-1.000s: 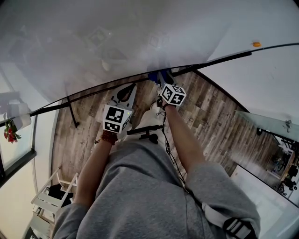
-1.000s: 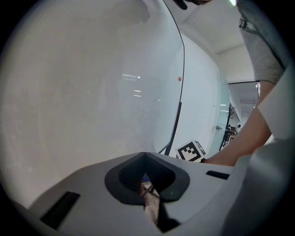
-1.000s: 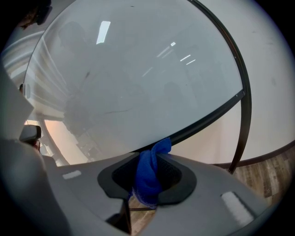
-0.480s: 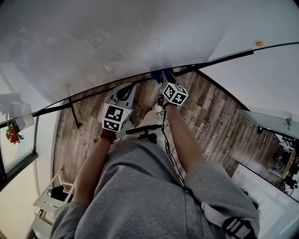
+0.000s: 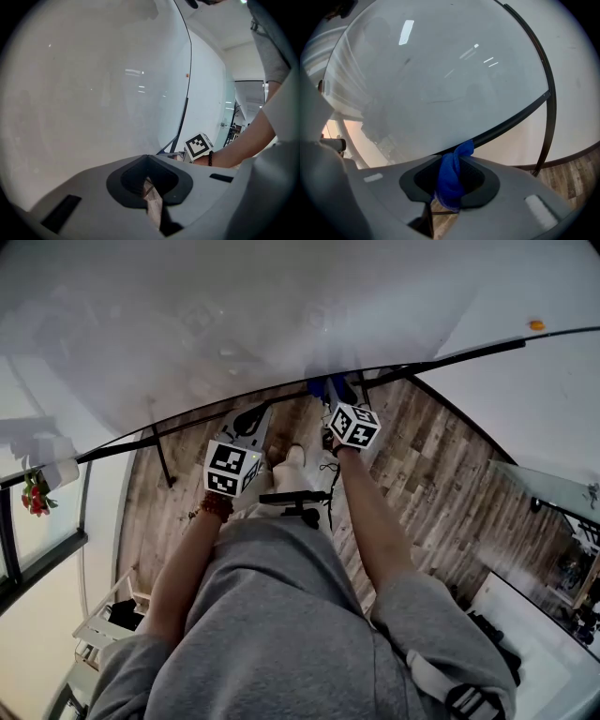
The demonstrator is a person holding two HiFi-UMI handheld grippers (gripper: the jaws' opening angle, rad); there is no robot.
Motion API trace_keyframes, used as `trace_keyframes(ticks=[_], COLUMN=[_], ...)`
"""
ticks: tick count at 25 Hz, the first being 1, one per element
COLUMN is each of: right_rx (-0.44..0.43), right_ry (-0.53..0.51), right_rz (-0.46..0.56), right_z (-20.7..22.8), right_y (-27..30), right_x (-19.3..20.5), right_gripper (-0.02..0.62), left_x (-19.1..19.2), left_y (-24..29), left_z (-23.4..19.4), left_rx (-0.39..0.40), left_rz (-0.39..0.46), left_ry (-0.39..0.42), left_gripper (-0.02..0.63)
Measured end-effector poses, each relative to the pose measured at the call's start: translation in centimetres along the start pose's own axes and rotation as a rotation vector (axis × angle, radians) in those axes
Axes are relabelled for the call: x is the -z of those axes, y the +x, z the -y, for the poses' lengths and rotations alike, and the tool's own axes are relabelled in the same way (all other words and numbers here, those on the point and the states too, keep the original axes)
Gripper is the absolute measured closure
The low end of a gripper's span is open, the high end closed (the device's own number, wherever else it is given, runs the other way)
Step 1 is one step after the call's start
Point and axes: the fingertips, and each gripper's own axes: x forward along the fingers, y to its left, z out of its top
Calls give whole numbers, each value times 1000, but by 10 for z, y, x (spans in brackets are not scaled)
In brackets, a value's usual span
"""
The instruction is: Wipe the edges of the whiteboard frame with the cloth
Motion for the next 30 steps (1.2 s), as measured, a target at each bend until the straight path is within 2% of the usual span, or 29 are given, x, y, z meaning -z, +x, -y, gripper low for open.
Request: trace_keyframes(ticks=[6,15,22,30], right_rx=[-23,20,12,-1], right_ry=[36,31,23,25], right_rz=[-6,11,-1,2], right_z=[-3,-6,-31,-55], right_y=[2,1,3,7], right_x=[2,3,14,24], right_gripper=[486,486,485,485], left_x=[-6,-6,-6,-1], left_y=[-4,-11,-31,-43], left_z=[0,-3,-27,-39], left_rx=[-46,38,23,31], left_rz=[7,4,19,23], left_ry=[-40,69,33,39], left_gripper=[597,597,597,598])
